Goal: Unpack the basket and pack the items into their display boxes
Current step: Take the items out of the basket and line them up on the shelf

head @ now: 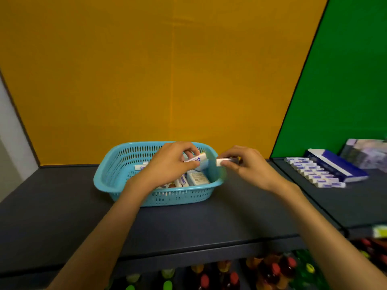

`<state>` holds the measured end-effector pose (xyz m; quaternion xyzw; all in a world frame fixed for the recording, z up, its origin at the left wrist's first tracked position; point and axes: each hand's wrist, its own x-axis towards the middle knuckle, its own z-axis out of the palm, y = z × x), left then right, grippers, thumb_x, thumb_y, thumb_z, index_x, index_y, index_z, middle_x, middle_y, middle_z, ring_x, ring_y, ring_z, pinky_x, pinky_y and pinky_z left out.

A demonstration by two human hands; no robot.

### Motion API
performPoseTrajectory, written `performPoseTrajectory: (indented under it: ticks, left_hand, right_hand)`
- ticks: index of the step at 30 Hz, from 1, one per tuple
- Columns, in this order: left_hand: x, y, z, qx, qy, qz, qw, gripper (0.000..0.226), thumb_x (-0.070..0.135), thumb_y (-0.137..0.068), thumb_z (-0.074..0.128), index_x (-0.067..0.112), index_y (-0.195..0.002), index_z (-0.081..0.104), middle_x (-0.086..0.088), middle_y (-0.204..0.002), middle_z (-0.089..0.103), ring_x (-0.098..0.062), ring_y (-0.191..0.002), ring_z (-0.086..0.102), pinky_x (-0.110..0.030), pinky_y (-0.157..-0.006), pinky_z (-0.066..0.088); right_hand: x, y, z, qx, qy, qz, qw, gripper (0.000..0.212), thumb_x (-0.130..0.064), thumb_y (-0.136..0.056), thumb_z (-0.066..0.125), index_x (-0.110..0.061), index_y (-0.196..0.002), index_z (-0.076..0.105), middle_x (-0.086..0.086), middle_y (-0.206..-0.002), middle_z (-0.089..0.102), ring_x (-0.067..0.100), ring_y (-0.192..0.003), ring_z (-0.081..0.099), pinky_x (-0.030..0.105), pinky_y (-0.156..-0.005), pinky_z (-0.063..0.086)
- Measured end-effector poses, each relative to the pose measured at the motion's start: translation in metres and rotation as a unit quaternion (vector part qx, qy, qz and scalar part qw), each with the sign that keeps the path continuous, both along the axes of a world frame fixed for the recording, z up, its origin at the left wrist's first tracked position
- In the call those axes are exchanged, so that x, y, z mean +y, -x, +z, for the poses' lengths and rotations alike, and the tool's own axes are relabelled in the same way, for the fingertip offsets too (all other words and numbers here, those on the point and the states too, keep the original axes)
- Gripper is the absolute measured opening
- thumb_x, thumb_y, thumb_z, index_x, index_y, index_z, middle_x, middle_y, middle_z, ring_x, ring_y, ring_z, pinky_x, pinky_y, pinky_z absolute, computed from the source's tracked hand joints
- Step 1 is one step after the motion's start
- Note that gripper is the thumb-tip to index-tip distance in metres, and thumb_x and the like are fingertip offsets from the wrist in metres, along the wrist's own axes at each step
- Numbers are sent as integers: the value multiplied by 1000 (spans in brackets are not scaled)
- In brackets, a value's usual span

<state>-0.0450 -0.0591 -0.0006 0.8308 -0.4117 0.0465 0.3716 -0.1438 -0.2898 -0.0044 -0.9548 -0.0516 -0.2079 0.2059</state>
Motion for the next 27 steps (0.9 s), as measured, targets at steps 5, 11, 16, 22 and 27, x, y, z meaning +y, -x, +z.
performPoseTrajectory:
  ticks: [5, 11, 16, 22, 27]
  left_hand:
    - [-54, 32, -3, -8, -2, -55, 998, 15, 35, -82, 76, 35, -95, 69, 19, -86, 66, -6, -72, 63, -38, -68, 55]
    - [-126, 86, -14, -8, -15, -94, 995, 15, 33, -83, 75, 33, -97, 69, 16, -85, 66, -3, -73, 59, -33, -69, 51]
    - [-191, 140, -25, 3, -30, -94, 995, 15, 37, -81, 74, 38, -95, 67, 20, -86, 66, -4, -74, 61, -38, -72, 54]
    - [-257, 196, -37, 10, -48, -67, 997, 13, 35, -82, 74, 36, -92, 67, 19, -86, 66, -4, -74, 60, -37, -74, 53]
    - [-300, 224, -51, 6, -70, -50, 996, 13, 35, -84, 73, 37, -95, 66, 19, -90, 63, -4, -78, 59, -38, -76, 54]
  right_hand:
    - [-47, 56, -8, -1, -17, -54, 998, 12, -27, -92, 70, -25, -103, 75, -9, -100, 70, 9, -93, 60, 31, -80, 49]
    - [-114, 130, -24, 24, -62, -76, 995, 11, -25, -88, 75, -25, -100, 76, -14, -96, 71, 1, -88, 64, 23, -77, 50]
    - [-172, 198, -34, 41, -109, -86, 990, 11, -24, -85, 77, -22, -96, 77, -14, -93, 73, 0, -89, 66, 18, -78, 50]
    - [-241, 262, -58, 55, -104, -101, 988, 17, -15, -86, 76, -24, -100, 75, -12, -98, 71, 0, -92, 64, 18, -84, 48]
    - [-288, 287, -71, 51, -82, -88, 991, 15, -18, -90, 72, -28, -101, 76, -11, -96, 65, 3, -90, 62, 19, -82, 46]
